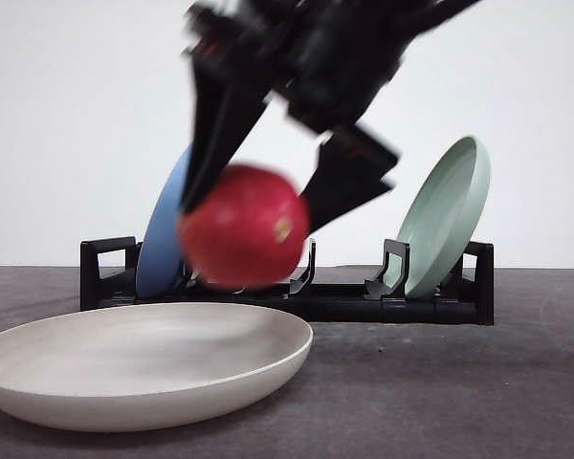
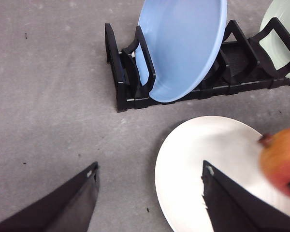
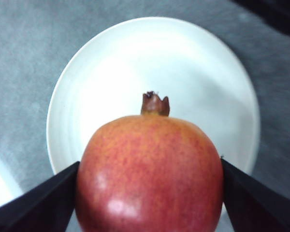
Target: Place pomegranate in white plate
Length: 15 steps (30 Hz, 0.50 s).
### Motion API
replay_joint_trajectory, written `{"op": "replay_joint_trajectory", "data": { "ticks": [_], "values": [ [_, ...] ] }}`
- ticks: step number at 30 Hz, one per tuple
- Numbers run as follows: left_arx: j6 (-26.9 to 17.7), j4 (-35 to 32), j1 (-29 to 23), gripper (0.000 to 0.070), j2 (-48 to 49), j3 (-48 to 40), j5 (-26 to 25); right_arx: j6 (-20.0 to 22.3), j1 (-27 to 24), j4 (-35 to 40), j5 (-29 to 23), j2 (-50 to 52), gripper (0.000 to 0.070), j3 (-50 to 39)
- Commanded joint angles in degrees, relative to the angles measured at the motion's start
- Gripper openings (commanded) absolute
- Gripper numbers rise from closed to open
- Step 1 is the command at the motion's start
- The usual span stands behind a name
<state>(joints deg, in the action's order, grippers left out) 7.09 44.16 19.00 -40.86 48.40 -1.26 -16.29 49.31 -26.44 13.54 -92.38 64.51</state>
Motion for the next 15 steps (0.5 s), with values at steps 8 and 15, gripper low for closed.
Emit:
{"op": "replay_joint_trajectory", "data": {
  "ticks": [8, 15],
  "values": [
    [-0.4, -0.1, 0.1, 0.0394, -0.3, 0.7, 0.0, 0.7, 2.3, 8.1, 0.0, -8.5, 0.0425, 1.2],
    [-0.4, -0.1, 0.1, 0.0394, -0.3, 0.7, 0.0, 0.1, 2.3, 8.3, 0.0, -9.3, 0.0502, 1.2]
  ]
}}
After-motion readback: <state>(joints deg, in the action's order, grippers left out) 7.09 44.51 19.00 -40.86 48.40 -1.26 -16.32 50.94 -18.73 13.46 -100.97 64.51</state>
